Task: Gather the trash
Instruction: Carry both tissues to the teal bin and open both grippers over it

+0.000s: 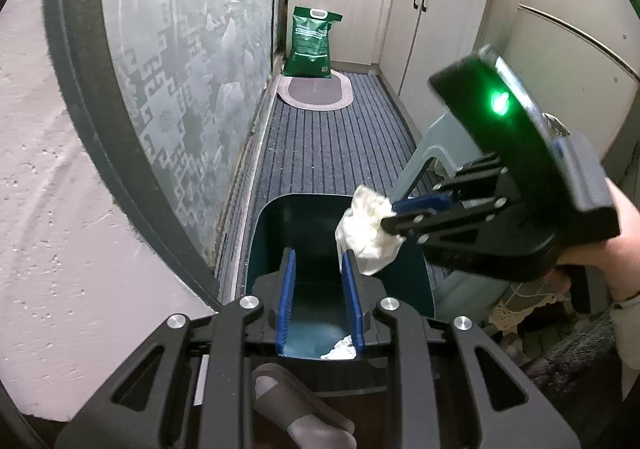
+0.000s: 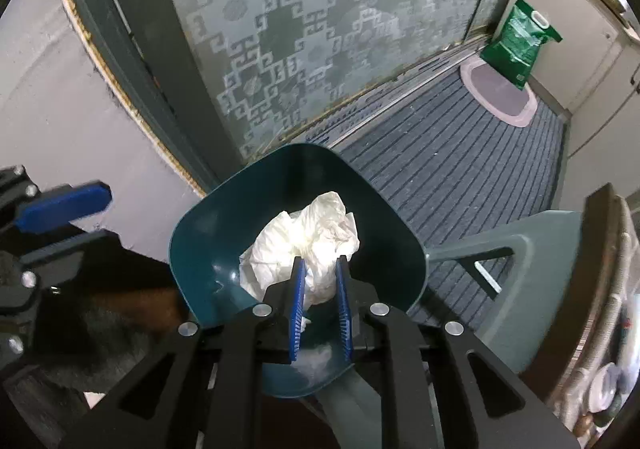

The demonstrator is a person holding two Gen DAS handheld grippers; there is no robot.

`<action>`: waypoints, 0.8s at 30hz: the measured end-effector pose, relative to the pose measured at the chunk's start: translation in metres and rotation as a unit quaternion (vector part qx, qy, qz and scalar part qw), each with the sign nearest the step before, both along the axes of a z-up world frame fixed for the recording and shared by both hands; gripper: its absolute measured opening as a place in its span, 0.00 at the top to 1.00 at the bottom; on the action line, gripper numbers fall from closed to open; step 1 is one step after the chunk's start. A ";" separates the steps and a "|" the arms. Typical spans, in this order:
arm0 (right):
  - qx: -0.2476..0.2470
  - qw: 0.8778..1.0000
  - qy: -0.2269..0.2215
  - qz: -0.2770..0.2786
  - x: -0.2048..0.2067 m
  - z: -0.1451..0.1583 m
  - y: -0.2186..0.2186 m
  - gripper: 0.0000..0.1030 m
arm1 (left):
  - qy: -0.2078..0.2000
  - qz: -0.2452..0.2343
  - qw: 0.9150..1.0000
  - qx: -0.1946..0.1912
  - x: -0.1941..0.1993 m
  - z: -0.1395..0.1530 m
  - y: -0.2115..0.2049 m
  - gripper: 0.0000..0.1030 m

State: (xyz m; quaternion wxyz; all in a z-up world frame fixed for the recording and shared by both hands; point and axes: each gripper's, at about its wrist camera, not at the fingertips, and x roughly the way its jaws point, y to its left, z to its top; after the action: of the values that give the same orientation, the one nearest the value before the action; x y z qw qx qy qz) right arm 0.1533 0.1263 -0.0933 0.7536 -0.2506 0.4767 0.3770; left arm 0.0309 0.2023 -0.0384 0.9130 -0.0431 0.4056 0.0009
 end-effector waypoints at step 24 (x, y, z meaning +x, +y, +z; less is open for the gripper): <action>0.094 0.995 -0.030 0.006 -0.017 0.040 -0.017 0.65 | -0.112 0.008 0.994 0.007 -0.022 0.074 -0.023 0.80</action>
State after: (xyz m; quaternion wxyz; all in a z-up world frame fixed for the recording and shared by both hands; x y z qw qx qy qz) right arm 0.1364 0.1096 -0.0536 0.7856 -0.1928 0.4148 0.4167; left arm 0.0092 0.1790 0.0358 0.9528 -0.0397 0.3008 0.0066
